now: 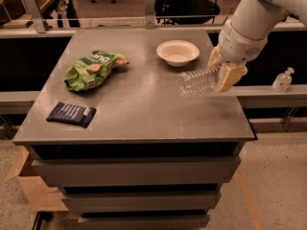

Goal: Place water bottle into paper bowl

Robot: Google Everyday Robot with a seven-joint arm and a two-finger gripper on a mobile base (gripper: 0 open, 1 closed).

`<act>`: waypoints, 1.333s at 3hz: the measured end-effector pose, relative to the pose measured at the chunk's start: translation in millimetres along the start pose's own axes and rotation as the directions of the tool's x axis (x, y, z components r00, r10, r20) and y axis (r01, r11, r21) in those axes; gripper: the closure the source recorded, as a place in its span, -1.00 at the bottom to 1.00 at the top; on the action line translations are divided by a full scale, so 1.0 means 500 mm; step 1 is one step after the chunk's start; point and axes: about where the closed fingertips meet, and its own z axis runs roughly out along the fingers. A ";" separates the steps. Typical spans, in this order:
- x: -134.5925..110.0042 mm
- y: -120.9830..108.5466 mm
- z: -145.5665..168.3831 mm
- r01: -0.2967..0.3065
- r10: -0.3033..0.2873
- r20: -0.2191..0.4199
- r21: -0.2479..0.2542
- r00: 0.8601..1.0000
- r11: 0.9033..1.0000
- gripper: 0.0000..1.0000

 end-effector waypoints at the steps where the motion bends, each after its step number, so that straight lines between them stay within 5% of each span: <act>1: 0.024 -0.055 -0.006 0.001 -0.001 -0.016 0.040 1.000 0.999 1.00; 2: 0.069 -0.145 -0.013 -0.003 0.009 -0.063 0.097 0.998 0.995 1.00; 3: 0.105 -0.247 -0.046 -0.022 0.049 -0.126 0.205 0.991 0.978 1.00; 4: 0.105 -0.247 -0.046 -0.022 0.049 -0.126 0.205 0.991 0.978 1.00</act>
Offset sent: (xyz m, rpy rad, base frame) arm 0.1404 -0.0383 0.0494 -0.0696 -0.2018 -0.0731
